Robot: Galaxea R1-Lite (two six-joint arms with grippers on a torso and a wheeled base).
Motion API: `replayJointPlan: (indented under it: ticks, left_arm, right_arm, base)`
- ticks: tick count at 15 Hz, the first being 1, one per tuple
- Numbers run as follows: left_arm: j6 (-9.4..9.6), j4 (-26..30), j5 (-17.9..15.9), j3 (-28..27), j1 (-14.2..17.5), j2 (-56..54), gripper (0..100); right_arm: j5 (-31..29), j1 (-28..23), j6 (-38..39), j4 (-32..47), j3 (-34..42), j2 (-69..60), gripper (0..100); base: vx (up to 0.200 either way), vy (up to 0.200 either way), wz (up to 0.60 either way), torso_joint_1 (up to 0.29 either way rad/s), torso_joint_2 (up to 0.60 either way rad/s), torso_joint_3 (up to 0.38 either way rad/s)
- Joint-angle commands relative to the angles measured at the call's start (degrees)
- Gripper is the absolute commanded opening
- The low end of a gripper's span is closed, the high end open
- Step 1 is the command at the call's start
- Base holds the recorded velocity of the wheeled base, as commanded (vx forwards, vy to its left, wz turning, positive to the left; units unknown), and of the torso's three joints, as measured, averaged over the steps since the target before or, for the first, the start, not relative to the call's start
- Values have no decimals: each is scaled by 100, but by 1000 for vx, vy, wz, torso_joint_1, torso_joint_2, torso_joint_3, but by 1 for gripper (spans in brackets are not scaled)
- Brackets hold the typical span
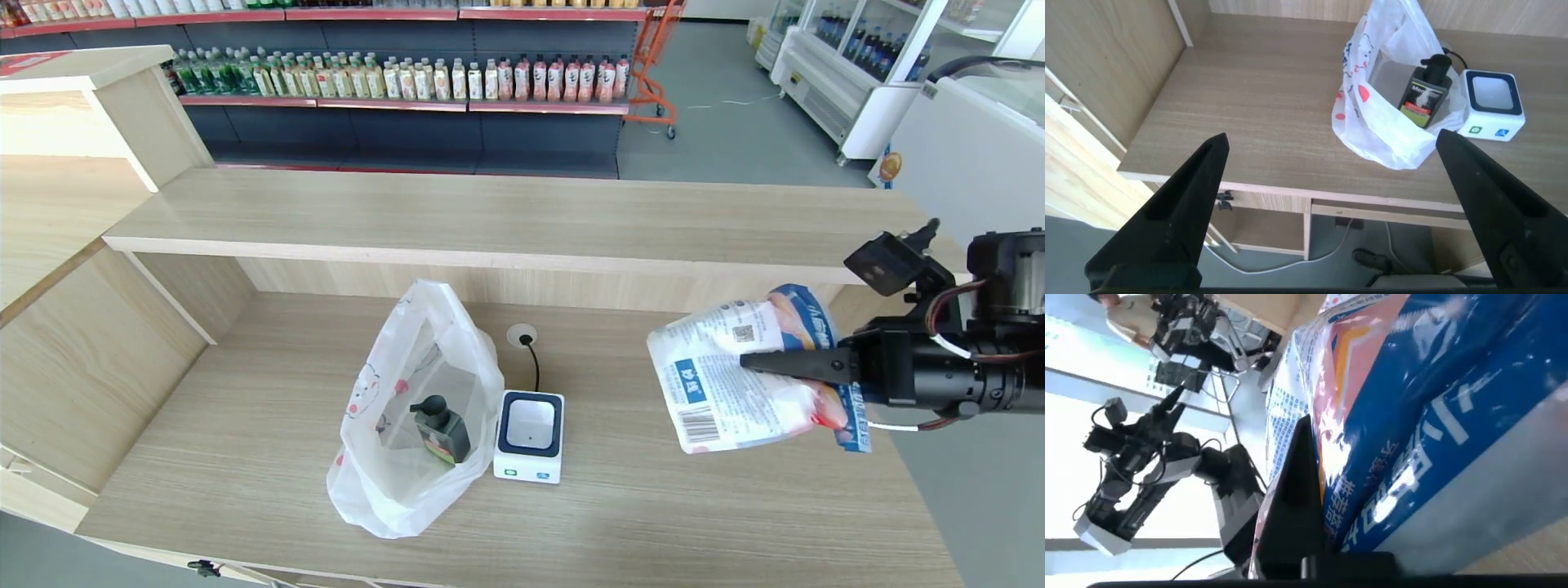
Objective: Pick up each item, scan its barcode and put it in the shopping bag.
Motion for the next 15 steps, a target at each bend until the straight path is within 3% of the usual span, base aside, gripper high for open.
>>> replayJointPlan:
  ticks: [1, 5, 7, 11, 15]
  left_arm:
    - [-4, -1, 7, 1, 0, -2, 100]
    - [-4, -1, -2, 1, 0, -2, 100]
    - [-4, -1, -2, 1, 0, -2, 100]
    - [-4, -1, -2, 1, 0, -2, 100]
    - [-4, -1, -2, 1, 0, -2, 100]
  right_arm:
    - [59, 505, 45, 67, 68, -452, 0]
    - [-82, 910, 45, 58, 129, -435, 0]
    - [-732, 1340, 45, 23, 261, -338, 0]
    - [-803, 1613, 45, 14, 402, -356, 0]
    - [-1400, 2061, 37, 14, 428, -277, 0]
  base:
    - [0, 0, 0, 0, 0, 0]
    - [0, 0, 0, 0, 0, 0]
    - [0, 0, 0, 0, 0, 0]
    - [0, 0, 0, 0, 0, 0]
    - [0, 0, 0, 0, 0, 0]
